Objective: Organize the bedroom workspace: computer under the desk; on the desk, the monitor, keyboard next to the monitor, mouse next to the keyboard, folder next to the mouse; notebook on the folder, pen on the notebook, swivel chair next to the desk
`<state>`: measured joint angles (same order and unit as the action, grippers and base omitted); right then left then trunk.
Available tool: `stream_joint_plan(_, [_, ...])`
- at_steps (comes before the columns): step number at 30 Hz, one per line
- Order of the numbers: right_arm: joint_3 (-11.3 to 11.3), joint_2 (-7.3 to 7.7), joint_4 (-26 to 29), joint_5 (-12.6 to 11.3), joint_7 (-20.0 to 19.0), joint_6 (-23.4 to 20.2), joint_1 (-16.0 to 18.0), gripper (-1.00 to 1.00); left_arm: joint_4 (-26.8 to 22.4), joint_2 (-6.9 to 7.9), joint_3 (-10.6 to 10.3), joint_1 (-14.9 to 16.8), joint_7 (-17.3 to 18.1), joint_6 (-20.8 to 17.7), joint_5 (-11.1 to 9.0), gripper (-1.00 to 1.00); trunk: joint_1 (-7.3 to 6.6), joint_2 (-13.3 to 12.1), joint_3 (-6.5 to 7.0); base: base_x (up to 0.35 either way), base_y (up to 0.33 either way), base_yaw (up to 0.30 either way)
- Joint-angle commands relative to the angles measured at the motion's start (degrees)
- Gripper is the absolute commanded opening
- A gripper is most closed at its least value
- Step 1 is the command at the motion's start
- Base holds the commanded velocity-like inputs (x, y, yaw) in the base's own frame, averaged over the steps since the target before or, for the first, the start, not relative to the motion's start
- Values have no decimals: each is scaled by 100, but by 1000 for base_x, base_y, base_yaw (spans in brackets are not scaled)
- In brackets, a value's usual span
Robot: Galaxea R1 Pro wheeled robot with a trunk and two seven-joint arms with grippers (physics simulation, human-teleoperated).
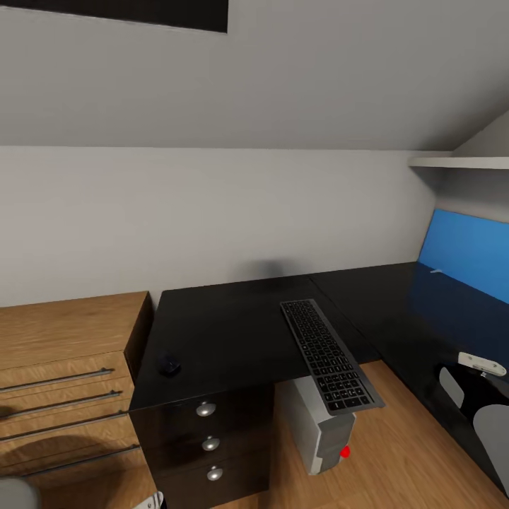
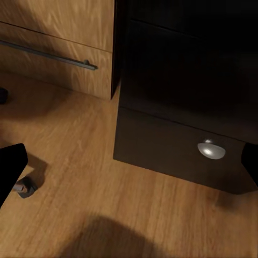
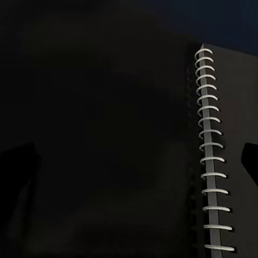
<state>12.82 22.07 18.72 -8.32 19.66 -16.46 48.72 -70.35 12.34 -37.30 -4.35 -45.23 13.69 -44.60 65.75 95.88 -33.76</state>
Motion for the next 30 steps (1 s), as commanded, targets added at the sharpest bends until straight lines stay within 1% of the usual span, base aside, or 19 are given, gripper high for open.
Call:
stream_joint_plan(1, [-2,-1,5,-111,11,-42,-3,100,-8,5,-14,4,-15,37,-49,100,0,2,-6,0,1,0])
stream_joint_plan(6, [0,-1,13,-109,11,-37,-3,100,-1,6,-14,4,-19,37,-54,100,0,2,-6,30,-28,0])
stream_joint_plan(16, [12,-1,74,-109,8,0,-3,100,94,6,-14,3,-13,35,-52,100,0,2,-6,127,-117,0])
stream_joint_plan(20, [16,-1,184,-109,10,12,-3,100,103,5,-14,3,-12,31,-52,100,0,2,-6,34,-31,0])
stream_joint_plan(22, [19,-1,328,-109,11,29,-3,100,108,2,-14,4,-12,29,-56,100,0,2,-6,10,-9,0])
stream_joint_plan(30, [26,3,364,-103,15,135,-3,100,109,-3,-16,4,-15,28,-52,100,0,2,-6,2,-3,0])
